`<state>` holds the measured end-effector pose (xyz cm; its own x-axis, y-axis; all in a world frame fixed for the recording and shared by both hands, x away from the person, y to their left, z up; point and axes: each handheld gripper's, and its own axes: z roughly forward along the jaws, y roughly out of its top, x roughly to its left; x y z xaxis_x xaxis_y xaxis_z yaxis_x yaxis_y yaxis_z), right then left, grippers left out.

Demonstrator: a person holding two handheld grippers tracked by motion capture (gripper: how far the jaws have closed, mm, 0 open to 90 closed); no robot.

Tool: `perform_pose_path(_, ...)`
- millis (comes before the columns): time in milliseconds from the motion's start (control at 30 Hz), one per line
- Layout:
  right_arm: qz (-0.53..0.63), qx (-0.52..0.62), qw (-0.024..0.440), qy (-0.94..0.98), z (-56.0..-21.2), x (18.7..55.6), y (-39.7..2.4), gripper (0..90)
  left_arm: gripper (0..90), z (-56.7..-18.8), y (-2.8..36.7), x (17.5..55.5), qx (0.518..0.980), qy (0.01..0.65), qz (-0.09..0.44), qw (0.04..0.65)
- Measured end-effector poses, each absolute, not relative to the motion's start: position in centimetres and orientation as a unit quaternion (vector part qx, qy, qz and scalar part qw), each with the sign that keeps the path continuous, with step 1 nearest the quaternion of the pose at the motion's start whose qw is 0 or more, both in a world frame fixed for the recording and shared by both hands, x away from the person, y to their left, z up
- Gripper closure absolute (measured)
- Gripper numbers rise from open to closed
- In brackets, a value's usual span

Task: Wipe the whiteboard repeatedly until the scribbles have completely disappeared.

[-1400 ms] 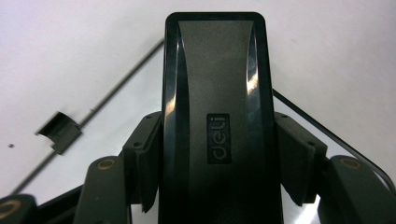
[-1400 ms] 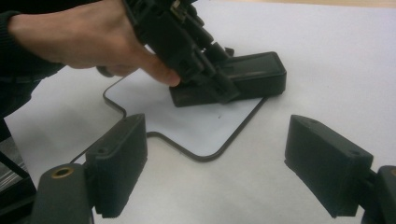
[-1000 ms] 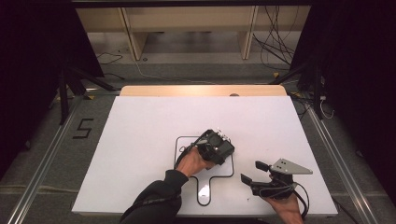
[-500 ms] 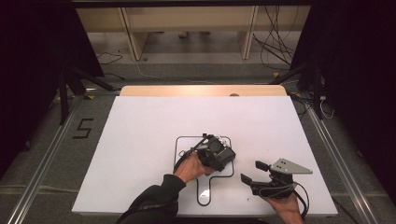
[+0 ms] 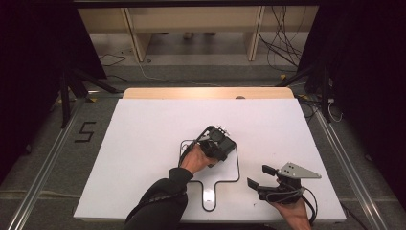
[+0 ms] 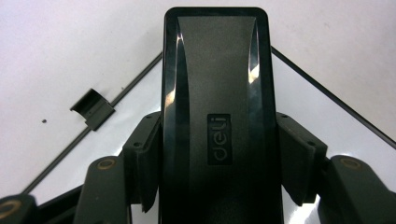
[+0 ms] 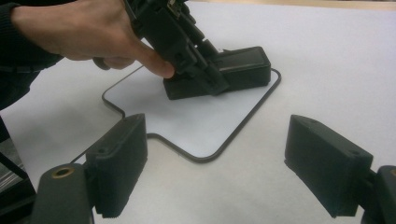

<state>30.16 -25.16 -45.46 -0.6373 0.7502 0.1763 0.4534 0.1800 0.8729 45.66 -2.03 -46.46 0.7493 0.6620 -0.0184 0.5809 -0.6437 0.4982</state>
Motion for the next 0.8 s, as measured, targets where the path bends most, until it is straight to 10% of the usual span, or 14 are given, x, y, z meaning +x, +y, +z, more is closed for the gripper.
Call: perform_pose_path(800,0.500,0.400,0.149,0.754,-45.5,30.2,-25.1,22.0,39.9,-46.4,-2.1,44.4,0.911,0.326,0.079,0.241)
